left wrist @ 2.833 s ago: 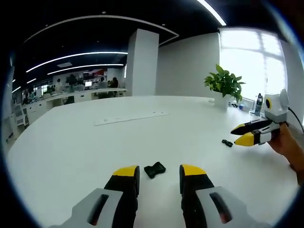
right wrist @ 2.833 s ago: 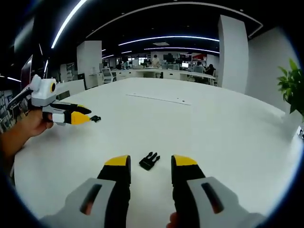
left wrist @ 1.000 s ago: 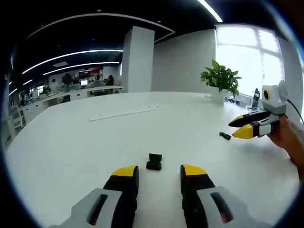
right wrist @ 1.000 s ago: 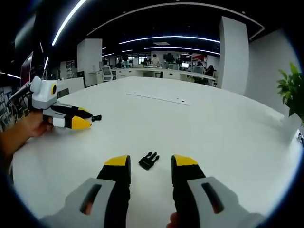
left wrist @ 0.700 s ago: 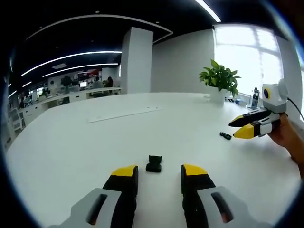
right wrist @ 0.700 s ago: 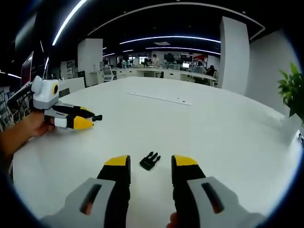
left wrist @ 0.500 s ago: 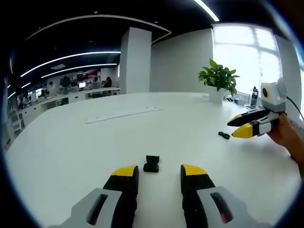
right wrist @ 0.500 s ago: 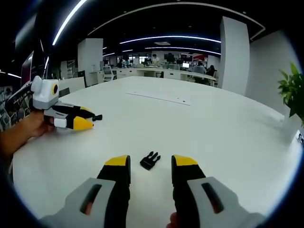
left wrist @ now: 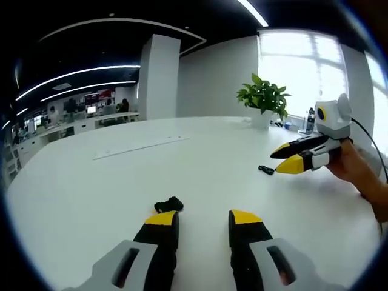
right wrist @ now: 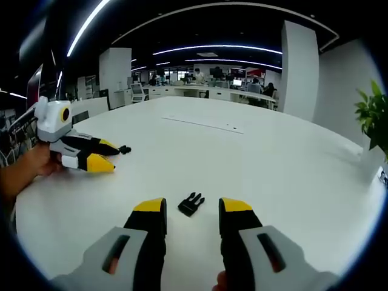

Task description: Snap the two parts of the plastic buckle together until the buckle closes and remains connected.

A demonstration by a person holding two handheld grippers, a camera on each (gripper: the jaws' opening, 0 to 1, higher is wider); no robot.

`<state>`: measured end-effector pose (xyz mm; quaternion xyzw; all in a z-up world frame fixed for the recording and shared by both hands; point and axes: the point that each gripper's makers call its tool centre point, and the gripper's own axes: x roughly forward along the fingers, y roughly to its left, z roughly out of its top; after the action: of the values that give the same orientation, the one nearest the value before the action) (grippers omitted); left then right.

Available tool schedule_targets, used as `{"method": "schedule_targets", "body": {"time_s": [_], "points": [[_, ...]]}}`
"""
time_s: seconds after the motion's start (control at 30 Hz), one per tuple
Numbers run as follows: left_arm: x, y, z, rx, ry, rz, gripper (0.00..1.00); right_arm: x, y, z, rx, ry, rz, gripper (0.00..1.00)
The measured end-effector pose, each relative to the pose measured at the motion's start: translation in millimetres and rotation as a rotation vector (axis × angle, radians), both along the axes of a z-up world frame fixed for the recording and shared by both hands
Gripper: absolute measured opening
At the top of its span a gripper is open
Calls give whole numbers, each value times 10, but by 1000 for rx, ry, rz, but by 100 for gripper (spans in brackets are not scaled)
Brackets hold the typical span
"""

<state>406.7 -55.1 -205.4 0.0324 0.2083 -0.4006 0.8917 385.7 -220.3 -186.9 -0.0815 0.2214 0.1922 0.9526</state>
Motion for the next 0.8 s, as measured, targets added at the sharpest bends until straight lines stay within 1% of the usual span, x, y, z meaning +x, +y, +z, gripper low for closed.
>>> {"method": "schedule_targets", "body": {"time_s": [0.13, 0.23, 0.3, 0.37, 0.43, 0.5, 0.57, 0.67, 0.8], "points": [[-21, 10, 47, -5, -5, -6, 31, -5, 8, -7, 0, 2, 1, 34], [34, 62, 82, 1, -32, 18, 30, -7, 12, -15, -3, 5, 1, 34], [65, 92, 64, 4, -31, 26, 31, -7, 14, -14, -3, 4, 1, 34], [93, 122, 53, 5, -28, 45, 31, -9, 13, -12, -4, 3, 0, 34], [154, 174, 50, 17, -40, 85, 31, -10, 9, -9, -6, 2, -2, 34], [209, 206, 19, 34, -35, 117, 31, -10, 8, -7, -6, 0, -3, 34], [244, 208, 15, 37, -32, 132, 31, -12, 11, -7, -5, 1, -1, 34], [289, 216, 18, 53, -43, 154, 31, -11, 14, -8, -4, 2, 0, 34], [316, 218, 25, 58, -43, 173, 28, -16, 21, -3, -4, 0, 2, 34]]}}
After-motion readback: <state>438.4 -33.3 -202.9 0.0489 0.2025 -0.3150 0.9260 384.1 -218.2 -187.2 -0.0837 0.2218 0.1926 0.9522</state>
